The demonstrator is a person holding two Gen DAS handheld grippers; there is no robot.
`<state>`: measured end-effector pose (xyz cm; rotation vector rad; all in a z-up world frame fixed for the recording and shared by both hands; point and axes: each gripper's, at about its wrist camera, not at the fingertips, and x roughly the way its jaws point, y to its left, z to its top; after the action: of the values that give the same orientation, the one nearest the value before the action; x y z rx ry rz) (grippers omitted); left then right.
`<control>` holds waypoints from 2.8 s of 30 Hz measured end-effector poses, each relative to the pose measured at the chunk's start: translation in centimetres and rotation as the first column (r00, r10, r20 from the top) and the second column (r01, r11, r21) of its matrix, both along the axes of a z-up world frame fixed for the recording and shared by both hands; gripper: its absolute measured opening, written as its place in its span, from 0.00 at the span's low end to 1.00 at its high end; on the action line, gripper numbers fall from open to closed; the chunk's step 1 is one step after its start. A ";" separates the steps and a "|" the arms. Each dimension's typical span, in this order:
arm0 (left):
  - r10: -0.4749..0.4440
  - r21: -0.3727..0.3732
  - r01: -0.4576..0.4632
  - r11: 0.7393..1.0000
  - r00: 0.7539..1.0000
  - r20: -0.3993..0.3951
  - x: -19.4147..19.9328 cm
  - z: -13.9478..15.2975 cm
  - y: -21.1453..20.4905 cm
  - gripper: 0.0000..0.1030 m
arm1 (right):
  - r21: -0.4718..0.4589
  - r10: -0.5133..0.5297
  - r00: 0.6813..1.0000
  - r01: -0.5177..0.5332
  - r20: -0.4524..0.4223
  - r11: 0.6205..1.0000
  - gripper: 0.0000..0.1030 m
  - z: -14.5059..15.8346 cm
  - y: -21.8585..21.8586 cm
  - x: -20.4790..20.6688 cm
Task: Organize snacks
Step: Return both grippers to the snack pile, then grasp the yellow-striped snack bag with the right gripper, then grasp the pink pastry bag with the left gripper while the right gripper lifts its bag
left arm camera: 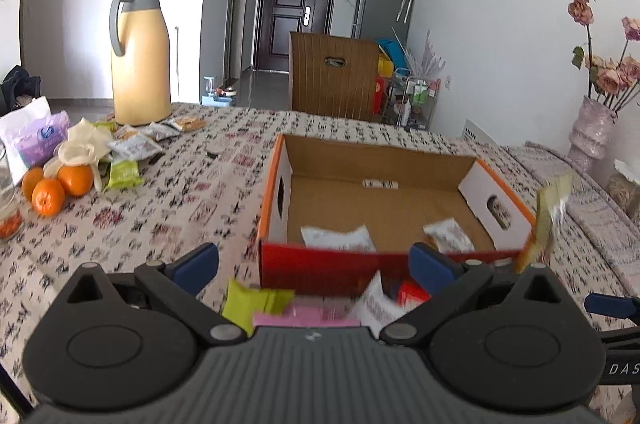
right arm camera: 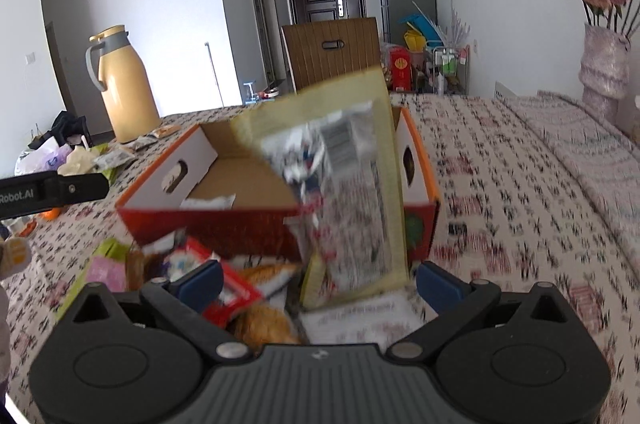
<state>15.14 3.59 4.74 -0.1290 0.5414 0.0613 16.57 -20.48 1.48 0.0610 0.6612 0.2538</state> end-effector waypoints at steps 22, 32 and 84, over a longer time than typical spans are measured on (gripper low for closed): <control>-0.047 -0.017 0.047 0.999 0.999 -0.018 -6.0 -3.2 -1.0 1.00 | 0.036 -0.060 0.998 0.059 0.028 0.998 1.00 -2.7 -1.4 -6.8; -0.062 -0.019 0.062 0.998 0.997 -0.040 -7.3 -4.7 -0.9 1.00 | 0.027 -0.072 0.997 0.071 0.035 0.997 1.00 -4.0 -1.5 -8.5; 0.000 0.025 0.001 1.000 1.000 -0.030 -4.8 -5.5 0.6 1.00 | 0.036 -0.118 0.923 0.113 0.366 0.993 0.22 -2.6 -1.7 -0.4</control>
<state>10.38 4.17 -0.78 -0.1034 0.5703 0.0699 16.12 -22.14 -1.12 0.0636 0.2801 0.1499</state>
